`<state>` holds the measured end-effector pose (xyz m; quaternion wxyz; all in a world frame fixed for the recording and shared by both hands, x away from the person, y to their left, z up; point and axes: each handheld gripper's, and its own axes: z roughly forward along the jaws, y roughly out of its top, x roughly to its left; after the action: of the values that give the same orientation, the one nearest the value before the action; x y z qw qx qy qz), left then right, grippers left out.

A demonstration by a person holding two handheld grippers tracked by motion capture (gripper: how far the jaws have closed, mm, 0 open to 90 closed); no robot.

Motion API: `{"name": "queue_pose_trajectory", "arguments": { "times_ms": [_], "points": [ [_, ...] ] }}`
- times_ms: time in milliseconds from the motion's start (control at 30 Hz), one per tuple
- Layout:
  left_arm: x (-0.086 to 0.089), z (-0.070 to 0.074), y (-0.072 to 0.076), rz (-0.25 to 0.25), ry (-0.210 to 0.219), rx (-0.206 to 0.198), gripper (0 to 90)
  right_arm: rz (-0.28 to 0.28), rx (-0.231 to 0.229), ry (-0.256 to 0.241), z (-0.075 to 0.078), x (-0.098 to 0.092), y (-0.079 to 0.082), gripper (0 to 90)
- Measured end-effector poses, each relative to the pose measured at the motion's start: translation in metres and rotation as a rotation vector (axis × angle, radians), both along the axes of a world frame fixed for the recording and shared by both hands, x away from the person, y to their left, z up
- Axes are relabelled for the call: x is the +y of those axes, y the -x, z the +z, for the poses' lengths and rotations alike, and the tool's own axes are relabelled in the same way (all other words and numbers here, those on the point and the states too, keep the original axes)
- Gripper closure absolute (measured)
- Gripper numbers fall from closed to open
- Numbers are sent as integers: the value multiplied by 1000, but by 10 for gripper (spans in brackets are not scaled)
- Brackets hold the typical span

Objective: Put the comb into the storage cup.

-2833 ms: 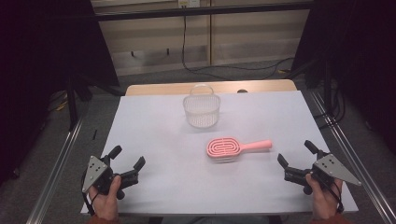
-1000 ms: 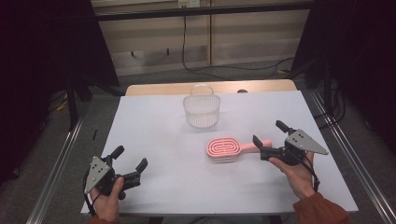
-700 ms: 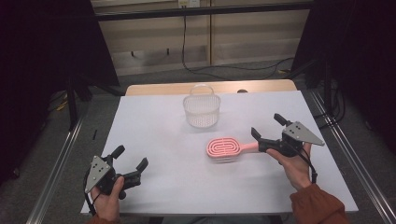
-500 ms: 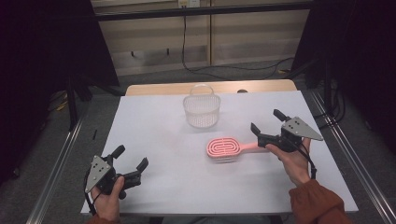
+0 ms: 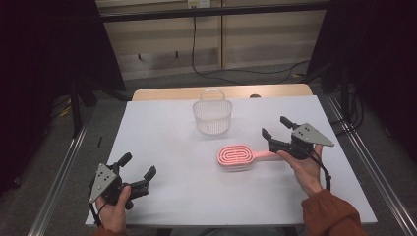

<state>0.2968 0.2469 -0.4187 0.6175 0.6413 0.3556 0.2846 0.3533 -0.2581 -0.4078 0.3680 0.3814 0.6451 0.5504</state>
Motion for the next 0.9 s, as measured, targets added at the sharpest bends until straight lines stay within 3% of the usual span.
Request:
{"name": "queue_pose_trajectory", "arguments": {
  "times_ms": [133,300,333,367,400,467,567,900],
  "points": [
    [0,0,-1,-1,-1,0,30,17,14,-15,-2,-5,-3,467],
    [0,0,-1,0,-4,0,30,23,17,-32,-2,-8,-4,600],
    [1,0,-1,1,-7,0,30,24,21,-30,-2,-10,-5,689],
    [0,0,-1,2,-3,2,30,24,21,-30,-2,-10,-5,689],
    [1,0,-1,3,-6,2,31,41,25,-36,-3,-11,-5,779],
    [1,0,-1,3,-4,2,30,41,27,-27,-2,-12,-5,850],
    [0,0,-1,1,-4,2,30,54,48,-20,-2,-14,-5,900],
    [0,0,-1,4,4,-4,30,90,138,20,0,-16,-7,900]
  ]
}}
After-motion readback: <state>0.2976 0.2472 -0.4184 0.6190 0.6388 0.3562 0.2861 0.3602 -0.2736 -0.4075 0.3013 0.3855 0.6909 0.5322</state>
